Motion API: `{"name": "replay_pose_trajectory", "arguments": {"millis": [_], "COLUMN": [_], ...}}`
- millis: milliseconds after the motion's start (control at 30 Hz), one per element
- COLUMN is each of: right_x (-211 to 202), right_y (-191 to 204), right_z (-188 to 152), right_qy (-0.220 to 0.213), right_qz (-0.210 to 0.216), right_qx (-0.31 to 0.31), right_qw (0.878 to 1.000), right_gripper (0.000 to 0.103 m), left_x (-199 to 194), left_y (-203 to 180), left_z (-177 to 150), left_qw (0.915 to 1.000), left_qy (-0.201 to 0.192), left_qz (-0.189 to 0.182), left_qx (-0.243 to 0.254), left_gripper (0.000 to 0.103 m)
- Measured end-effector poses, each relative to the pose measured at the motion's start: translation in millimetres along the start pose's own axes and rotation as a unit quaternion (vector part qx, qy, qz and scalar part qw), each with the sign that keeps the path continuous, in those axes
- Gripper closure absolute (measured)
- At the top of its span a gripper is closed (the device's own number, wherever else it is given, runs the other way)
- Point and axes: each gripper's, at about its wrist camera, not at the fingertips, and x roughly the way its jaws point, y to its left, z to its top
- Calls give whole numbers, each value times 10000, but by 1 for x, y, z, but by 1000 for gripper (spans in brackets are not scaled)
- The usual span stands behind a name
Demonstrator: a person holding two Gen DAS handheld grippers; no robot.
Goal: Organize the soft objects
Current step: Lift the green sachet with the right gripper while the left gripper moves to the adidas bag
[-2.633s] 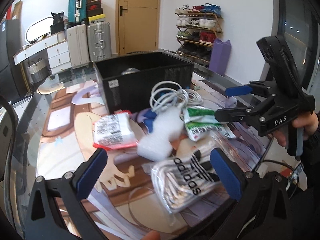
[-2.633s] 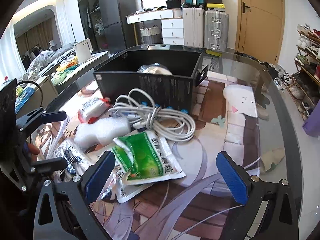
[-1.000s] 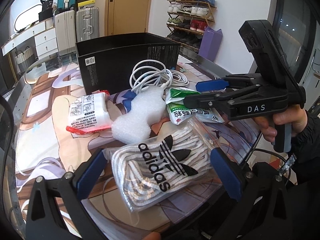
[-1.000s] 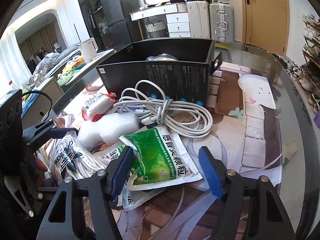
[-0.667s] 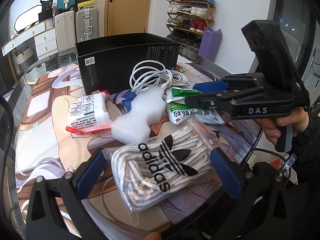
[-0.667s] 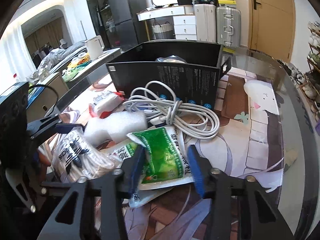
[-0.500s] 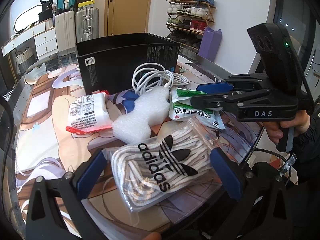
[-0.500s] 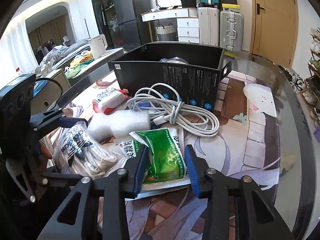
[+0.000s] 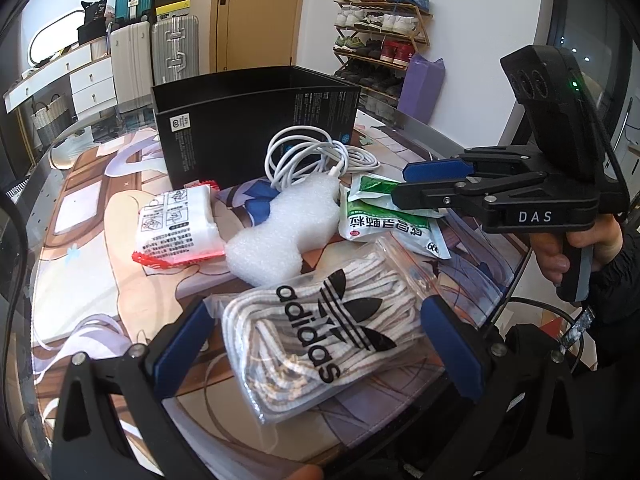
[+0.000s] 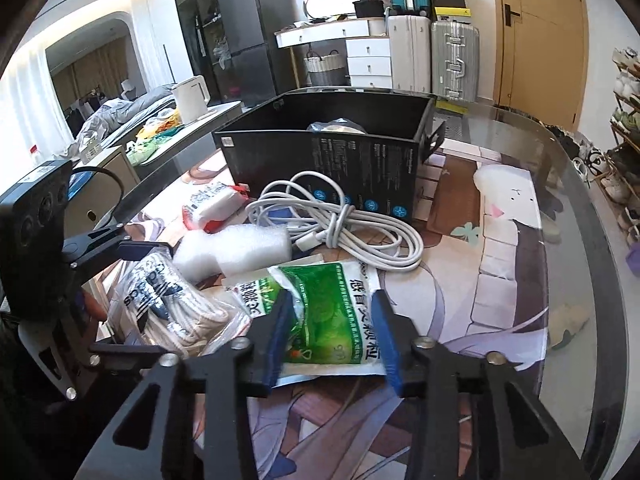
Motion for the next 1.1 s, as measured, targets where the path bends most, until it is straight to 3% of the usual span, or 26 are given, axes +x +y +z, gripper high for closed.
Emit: {"name": "replay_pose_trajectory", "arguments": {"millis": [167,300,467,767,1100], "right_x": [8,15,22,18,-4], "right_y": [-2,1,-2,3,4], "right_z": [2,4,6,4,1], "right_qy": [129,253,332,201,-13], "right_qz": [-45,-184,-115,127,309], "right_qx": [4,-86,-101,-176,-168], "right_qw": [9999,9995,9993,9996,9994], "right_gripper": [54,39,39,69,71], "left_x": [0,0,0,-1,-4], "left_y": [0,0,0,-1,0], "left_z": [0,0,0,0,0], "left_qw": [10000,10000,10000,10000,9999], "left_qy": [-1,-2,-12,-14,-13], "left_qz": [-3,0,-4,-4,-120], "left_qx": [6,1,8,12,-56], "left_gripper": [0,0,0,0,0]}}
